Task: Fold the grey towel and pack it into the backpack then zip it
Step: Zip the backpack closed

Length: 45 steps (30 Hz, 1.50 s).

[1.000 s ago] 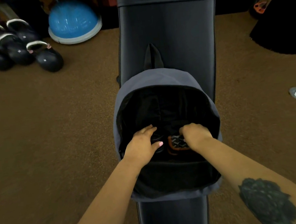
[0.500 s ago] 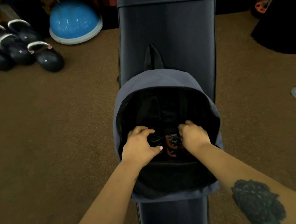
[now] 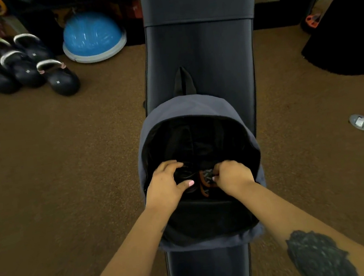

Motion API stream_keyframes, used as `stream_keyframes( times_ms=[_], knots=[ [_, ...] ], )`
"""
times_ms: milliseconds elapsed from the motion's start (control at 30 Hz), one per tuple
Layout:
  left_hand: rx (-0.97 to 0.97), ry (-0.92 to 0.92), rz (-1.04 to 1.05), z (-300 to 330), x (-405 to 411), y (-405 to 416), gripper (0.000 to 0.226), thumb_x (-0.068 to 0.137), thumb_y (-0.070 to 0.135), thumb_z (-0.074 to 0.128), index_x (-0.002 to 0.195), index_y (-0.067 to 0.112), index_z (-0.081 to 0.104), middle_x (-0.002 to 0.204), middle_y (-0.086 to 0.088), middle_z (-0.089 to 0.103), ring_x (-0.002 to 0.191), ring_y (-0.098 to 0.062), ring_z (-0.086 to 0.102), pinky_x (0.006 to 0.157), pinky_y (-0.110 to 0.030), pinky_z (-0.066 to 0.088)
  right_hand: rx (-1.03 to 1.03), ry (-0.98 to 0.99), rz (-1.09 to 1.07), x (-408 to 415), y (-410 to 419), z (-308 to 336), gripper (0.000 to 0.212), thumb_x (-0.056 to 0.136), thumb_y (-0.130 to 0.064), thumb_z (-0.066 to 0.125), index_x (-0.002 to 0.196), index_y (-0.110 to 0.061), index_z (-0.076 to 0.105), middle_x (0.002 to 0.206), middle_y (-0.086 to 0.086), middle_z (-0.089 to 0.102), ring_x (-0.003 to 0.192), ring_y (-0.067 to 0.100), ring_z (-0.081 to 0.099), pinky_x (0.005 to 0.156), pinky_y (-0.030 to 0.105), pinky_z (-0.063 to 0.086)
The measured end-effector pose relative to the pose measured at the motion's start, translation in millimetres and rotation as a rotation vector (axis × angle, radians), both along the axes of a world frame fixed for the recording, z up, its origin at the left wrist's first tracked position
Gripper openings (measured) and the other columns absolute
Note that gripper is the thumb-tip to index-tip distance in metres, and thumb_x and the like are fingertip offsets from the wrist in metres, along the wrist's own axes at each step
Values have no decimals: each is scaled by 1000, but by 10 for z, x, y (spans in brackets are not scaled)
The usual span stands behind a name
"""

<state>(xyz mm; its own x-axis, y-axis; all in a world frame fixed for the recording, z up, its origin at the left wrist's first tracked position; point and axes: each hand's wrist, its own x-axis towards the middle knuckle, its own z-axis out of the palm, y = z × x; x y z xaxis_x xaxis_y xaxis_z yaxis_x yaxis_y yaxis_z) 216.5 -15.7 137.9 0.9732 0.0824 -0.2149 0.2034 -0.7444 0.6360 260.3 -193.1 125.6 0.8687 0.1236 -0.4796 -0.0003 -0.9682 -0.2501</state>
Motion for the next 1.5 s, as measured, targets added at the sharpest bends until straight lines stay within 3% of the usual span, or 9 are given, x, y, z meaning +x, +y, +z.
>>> stream_keyframes(
  times_ms=[200,367,500,667,767,1000,1167,1300,1500],
  knots=[
    [-58,-102,103,291,-157,56,32,84,29,66,115,25,61,114,10,59,83,-2,57,80,-20,46,88,-31,20,-141,100,283,23,90,-33,55,105,-22,67,106,7,68,98,30,63,77,32,48],
    [-118,-232,238,398,-384,157,21,92,12,53,107,23,63,105,11,60,95,-3,56,80,-11,41,168,-35,29,-209,272,501,20,91,-33,55,104,-24,66,101,2,69,95,25,63,71,29,46],
    [-170,-253,407,374,-547,283,20,95,12,47,104,24,60,104,11,56,94,-3,55,79,-22,45,253,-42,22,-255,483,599,15,90,-33,56,96,-27,67,96,-1,71,89,22,65,73,34,54],
    [-161,-165,545,214,-745,501,21,94,8,45,103,24,57,103,6,53,88,-18,57,72,-33,48,337,-3,45,-312,831,597,13,90,-32,54,91,-30,66,94,-1,71,87,21,65,73,36,55],
    [-165,-48,590,117,-824,579,24,92,4,44,101,23,55,104,4,54,89,-14,54,73,-31,45,392,40,48,-373,1027,536,13,87,-36,57,93,-27,65,97,-1,70,92,21,64,79,39,54],
    [-291,81,562,-42,-821,630,20,93,9,42,97,23,55,95,3,63,84,-10,59,72,-33,51,296,108,58,-462,1451,323,58,68,-46,77,103,-17,41,102,5,59,93,25,60,65,34,44],
    [-301,95,520,-100,-678,663,17,93,27,52,109,21,54,102,4,63,93,-15,60,80,-36,52,254,58,30,-451,1538,187,38,81,-16,64,111,-13,41,105,11,63,93,31,63,65,35,45],
    [-273,133,474,-179,-546,683,32,86,38,60,110,18,56,107,0,63,99,-17,59,86,-38,51,315,52,-6,-444,1517,137,25,83,-16,59,97,-17,39,97,11,64,86,29,63,71,39,51],
    [-223,131,422,-194,-441,706,22,90,36,55,97,15,60,92,-4,65,85,-21,61,73,-38,51,354,70,14,-416,1475,144,23,82,-12,58,91,-17,38,94,9,62,86,28,62,73,40,50]
  ],
)
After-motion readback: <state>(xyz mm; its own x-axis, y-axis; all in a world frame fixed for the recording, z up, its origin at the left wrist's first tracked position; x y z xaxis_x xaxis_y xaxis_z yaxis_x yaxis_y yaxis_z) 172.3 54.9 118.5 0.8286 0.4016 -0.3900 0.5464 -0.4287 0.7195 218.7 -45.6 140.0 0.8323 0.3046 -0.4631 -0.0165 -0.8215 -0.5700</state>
